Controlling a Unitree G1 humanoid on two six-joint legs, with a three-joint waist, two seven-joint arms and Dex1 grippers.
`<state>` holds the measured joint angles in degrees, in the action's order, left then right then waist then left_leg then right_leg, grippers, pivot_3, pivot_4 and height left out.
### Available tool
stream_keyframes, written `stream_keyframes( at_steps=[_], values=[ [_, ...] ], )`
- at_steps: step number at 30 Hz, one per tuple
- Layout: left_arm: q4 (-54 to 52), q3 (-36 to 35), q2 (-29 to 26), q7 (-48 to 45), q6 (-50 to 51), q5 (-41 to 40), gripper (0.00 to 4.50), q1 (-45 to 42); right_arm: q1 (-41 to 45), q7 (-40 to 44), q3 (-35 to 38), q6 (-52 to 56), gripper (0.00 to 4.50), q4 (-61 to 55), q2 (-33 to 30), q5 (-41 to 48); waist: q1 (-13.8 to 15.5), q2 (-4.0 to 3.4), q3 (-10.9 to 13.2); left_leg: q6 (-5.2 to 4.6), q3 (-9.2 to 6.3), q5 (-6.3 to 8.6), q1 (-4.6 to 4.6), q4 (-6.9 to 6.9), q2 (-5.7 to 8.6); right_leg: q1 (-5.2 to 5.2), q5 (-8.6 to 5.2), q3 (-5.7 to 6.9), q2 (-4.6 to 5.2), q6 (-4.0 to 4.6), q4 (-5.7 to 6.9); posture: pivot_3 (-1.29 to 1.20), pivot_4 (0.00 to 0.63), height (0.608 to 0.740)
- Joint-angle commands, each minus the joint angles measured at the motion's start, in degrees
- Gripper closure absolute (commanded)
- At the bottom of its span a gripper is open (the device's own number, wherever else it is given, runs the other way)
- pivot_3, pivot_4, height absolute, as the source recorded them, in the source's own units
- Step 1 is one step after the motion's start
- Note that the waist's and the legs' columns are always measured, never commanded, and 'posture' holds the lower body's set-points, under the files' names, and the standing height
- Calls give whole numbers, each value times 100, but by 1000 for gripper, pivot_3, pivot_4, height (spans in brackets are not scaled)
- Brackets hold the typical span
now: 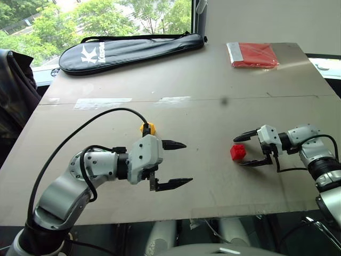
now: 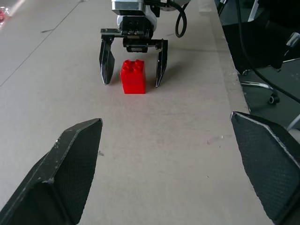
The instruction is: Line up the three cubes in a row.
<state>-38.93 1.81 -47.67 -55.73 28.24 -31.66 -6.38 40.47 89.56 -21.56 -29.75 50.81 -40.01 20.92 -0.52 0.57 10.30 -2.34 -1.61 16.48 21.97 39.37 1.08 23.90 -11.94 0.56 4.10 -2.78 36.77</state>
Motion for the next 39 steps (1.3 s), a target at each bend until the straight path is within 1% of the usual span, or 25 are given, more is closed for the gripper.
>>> stream_keyframes(
  at_steps=[1, 4, 6, 9, 12, 15, 18, 19, 22, 24, 26, 29, 32, 39],
  values=[
    [-277, -176, 114, 259, 117, -208, 0, 158, -113, 294, 352, 86, 42, -297, -143, 194, -2, 0, 0, -2, 0, 1, 0, 0, 0, 0, 0, 0, 0, 1, 0, 0, 150, 694],
    [-438, -455, 442, 840, 124, -141, 0, 763, -535, 269, 924, 584, 42, -1018, -222, 682, 2, -1, 0, -5, -1, 3, 0, -2, -2, 1, 1, -3, 14, -2, 1, 0, 150, 694],
    [-532, -634, 839, 1324, -114, 53, 0, 1207, -907, 72, 1336, 951, 42, -1609, -221, 1032, 3, -3, 1, -5, -8, 3, 5, -2, -3, 4, 7, -6, 18, -12, -2, 0, 150, 694],
    [-880, -866, 1599, 2110, -536, 462, 0, 2238, -1635, -378, 1981, 1745, 42, -2711, -225, 1612, 16, -2, 1, -5, -15, 6, 9, -8, -6, 5, 8, -9, 27, -15, -5, 0, 150, 694],
    [-1019, -1012, 2152, 2755, -746, 885, 0, 3066, -2143, -680, 2347, 2153, 42, -3370, -213, 1733, 55, -4, 0, -5, -17, 8, 12, -9, -6, 10, 1, -8, 32, -2, -4, 0, 150, 694],
    [-702, -1220, 2464, 2993, -1396, 1560, 0, 4005, -2517, -597, 2696, 2425, 42, -3806, -83, 2057, 108, -2, 1, -6, -14, 8, 9, -7, -5, 7, -6, -9, 34, 8, -4, 0, 150, 694],
    [-322, -1646, 2864, 3350, -1950, 1861, 0, 4476, -2742, -271, 2908, 2751, 42, -4057, -53, 2373, 137, -2, 1, -8, -10, 7, -1, -2, -5, -3, -11, -5, 30, 1, -3, 0, 150, 694],
    [-227, -1752, 2953, 3438, -2062, 1919, 0, 4524, -2771, -159, 2961, 2864, 42, -4110, -34, 2478, 144, -2, 1, -8, -10, 7, -1, 0, -5, -3, -20, -2, 30, -15, -2, 0, 150, 694],
    [94, -2119, 3300, 3711, -2260, 1910, 0, 4656, -2834, 187, 3030, 3081, 42, -4303, -55, 2768, 141, 0, 1, -9, -10, 7, 1, 3, -5, -5, -22, 14, 29, -20, -2, 0, 150, 694],
    [233, -2190, 3468, 3772, -2355, 1893, 0, 4728, -2898, 282, 2906, 3051, 42, -4485, -205, 2784, 137, 0, 1, -10, -9, 7, 3, 3, -5, -3, -22, 19, 28, -20, -3, 0, 150, 694],
    [341, -2195, 3572, 3825, -2445, 1963, 0, 4714, -2886, 294, 2941, 3173, 42, -4620, -190, 2789, 136, 2, 3, -13, -7, 10, 9, 3, -5, 2, -12, 19, 30, -3, -4, 0, 150, 694],
    [553, -2152, 3726, 4035, -2511, 2106, 0, 4541, -2851, 294, 2914, 3311, 42, -4789, -206, 2834, 138, 4, 3, -13, -7, 10, 11, 3, -5, 4, -10, 22, 30, -1, -5, 0, 150, 694],
    [780, -2055, 3875, 4308, -2506, 2315, 0, 4263, -2779, 268, 2947, 3342, 42, -4818, -133, 2693, 139, 5, 3, -13, -8, 10, 8, 4, -5, 2, -22, 23, 27, -21, -4, 0, 150, 694],
    [1175, -1629, 3900, 4756, -2059, 2911, 0, 3372, -2693, 281, 3025, 3333, 42, -4757, -76, 2570, 141, 8, 0, -13, -8, 10, 9, 7, -5, 2, -2, 22, 4, -6, -2, 0, 150, 694]
  ],
)
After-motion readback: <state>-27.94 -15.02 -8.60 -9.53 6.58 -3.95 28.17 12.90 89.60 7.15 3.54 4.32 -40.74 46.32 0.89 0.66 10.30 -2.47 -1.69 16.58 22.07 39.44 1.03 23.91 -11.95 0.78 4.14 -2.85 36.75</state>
